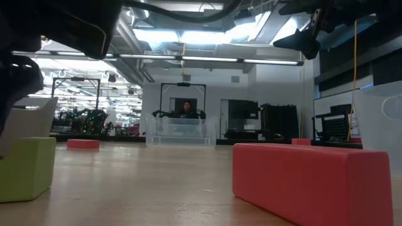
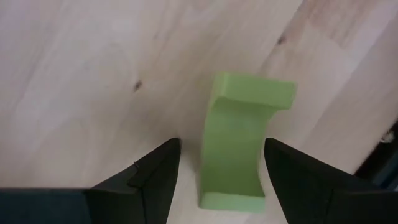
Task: Sort & place blocks by color
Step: Put the lime green arch block into the gray bin
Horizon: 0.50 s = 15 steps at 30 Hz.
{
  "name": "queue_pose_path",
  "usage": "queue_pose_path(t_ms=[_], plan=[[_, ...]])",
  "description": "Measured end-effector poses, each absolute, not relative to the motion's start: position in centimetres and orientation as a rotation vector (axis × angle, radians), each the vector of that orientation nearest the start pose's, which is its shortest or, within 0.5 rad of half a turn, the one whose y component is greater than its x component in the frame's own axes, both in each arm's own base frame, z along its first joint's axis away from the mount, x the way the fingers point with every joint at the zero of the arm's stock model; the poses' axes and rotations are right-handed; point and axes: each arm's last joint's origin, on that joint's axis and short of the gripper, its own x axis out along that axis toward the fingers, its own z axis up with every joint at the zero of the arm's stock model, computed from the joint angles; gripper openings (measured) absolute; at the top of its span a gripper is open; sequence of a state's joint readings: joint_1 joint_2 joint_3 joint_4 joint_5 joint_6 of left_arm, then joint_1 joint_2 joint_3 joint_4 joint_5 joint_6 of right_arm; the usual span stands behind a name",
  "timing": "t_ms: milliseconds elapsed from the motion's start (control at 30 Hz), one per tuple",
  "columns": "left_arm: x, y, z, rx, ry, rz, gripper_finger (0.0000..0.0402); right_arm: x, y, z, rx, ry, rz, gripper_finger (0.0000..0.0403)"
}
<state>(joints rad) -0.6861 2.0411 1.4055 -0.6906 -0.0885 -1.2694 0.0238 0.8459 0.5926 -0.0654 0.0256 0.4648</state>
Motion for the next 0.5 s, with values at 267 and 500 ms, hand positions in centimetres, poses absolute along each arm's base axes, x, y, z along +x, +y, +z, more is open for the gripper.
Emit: queue_pose_path(t_ms=[267, 500], plan=[[30.25, -24.45, 14.17, -0.527, 1.32, 0.338, 0.0229, 18.89, 0.35, 26.76, 0.45, 0.31, -0.083, 0.0344], [30.05, -24.41, 13.92, -0.43, 1.314, 0.295, 0.0218, 18.9, 0.35, 26.75, 0.45, 0.31, -0.083, 0.0344]])
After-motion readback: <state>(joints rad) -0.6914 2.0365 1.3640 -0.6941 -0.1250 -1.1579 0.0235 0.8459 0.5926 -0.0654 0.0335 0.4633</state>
